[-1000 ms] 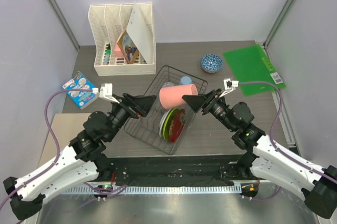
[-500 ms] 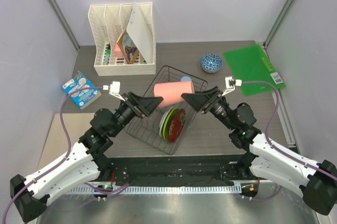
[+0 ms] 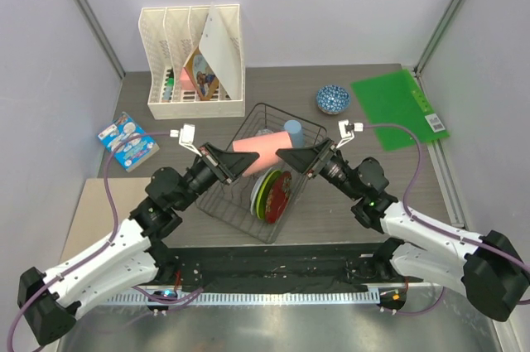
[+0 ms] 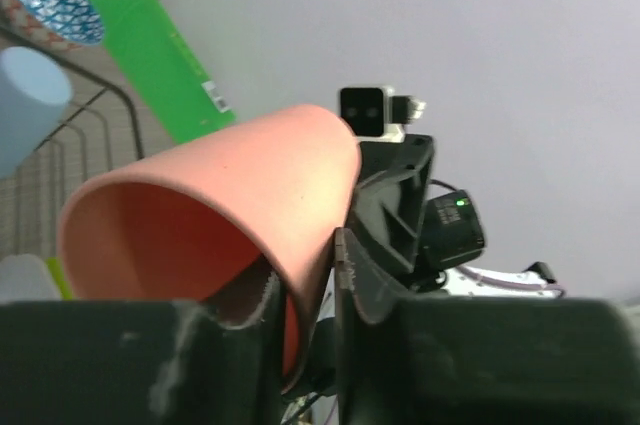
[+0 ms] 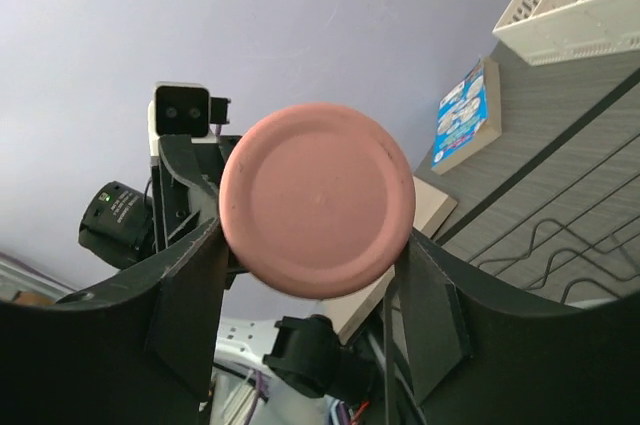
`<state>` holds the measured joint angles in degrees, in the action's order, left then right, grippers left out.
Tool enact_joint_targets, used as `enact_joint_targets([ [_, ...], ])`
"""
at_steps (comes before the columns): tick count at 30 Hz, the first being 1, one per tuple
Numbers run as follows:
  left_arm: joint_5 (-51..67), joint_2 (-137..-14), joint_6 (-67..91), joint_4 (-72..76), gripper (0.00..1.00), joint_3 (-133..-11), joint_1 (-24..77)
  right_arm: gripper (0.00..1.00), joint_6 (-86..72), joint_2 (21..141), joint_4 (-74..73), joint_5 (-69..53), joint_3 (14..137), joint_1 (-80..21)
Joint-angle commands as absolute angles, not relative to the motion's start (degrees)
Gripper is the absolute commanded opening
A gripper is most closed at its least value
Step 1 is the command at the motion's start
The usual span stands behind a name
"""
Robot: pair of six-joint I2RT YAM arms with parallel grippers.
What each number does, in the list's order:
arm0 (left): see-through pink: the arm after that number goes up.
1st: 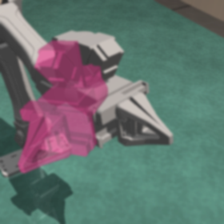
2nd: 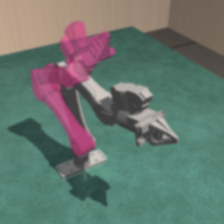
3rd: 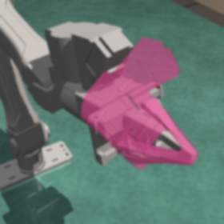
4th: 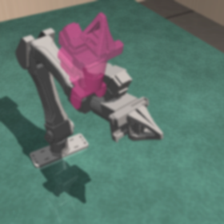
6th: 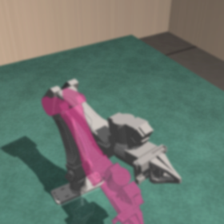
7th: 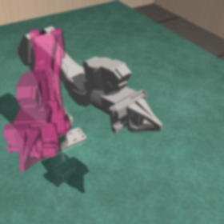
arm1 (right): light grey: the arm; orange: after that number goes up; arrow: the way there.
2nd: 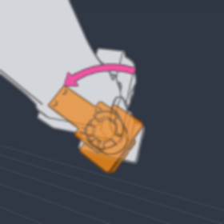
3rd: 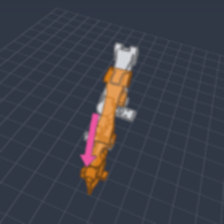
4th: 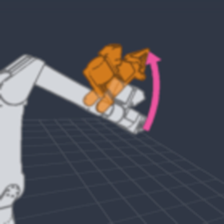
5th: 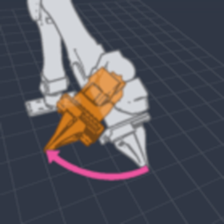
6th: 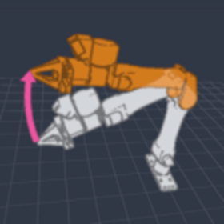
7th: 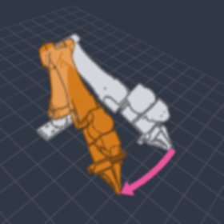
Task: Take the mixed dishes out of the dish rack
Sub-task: Place the cup at the center of the board.
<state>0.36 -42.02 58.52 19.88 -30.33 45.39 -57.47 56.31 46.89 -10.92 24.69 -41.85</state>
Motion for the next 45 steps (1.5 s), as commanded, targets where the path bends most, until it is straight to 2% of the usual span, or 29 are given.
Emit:
enact_joint_targets([
  [1,1.59,-41.92,56.52,20.14,0.01,-32.69,45.0,0.01,-56.34,55.55,49.84,-11.25,23.99,-42.01],
  [3,0.36,-41.57,55.03,14.98,0.0,-34.36,44.74,0.05,-54.33,53.53,45.74,-9.33,24.34,-42.01],
  [4,-2.0,-41.49,54.24,11.9,0.0,-35.24,44.65,0.19,-53.01,52.74,43.18,-8.53,25.48,-42.01],
  [5,-3.15,-41.57,51.79,8.73,0.0,-38.2,44.39,0.59,-50.47,50.82,36.28,-7.48,26.36,-41.84],
  [6,-4.99,-41.66,50.46,5.4,0.0,-40.06,44.3,0.76,-49.06,50.1,31.6,-3.64,27.59,-42.01],
  [7,-9.45,-42.01,49.14,-4.04,0.0,-42.25,44.12,0.88,-47.82,49.31,26.25,-1.34,30.82,-41.92],
  [9,-15.96,-44.28,45.46,-13.92,0.0,-50.07,43.86,1.0,-43.27,48.17,12.31,4.2,34.09,-42.1],
  [10,-23.13,-45.69,44.31,-22.41,0.0,-53.14,43.68,1.0,-42.29,47.99,8.65,9.09,36.62,-42.1],
  [11,-26.25,-47.01,43.69,-27.28,0.0,-55.87,43.33,1.0,-41.23,47.73,3.22,11.14,37.52,-42.01],
  [15,-36.72,-55.61,41.66,-43.39,0.01,-69.05,39.74,1.0,-39.2,46.32,-3.33,18.53,39.37,-42.1],
  [22,-28.06,-80.01,34.38,-60.63,0.0,-92.76,25.76,1.0,-38.59,44.74,-5.89,19.69,38.85,-42.01],
  [24,-24.72,-84.96,31.04,-63.53,0.0,-96.22,23.21,1.0,-37.8,44.21,-6.59,19.34,38.85,-42.01],
  [33,-15.83,-104.4,29.53,-61.26,0.0,-103.97,16.97,1.0,-35.6,43.24,-8.7,16.35,39.02,-42.1],
  [45,-11.25,-118.03,31.73,-55.72,0.0,-107.22,11.25,1.0,-33.93,38.59,-13.45,17.75,37.27,-41.93],
])
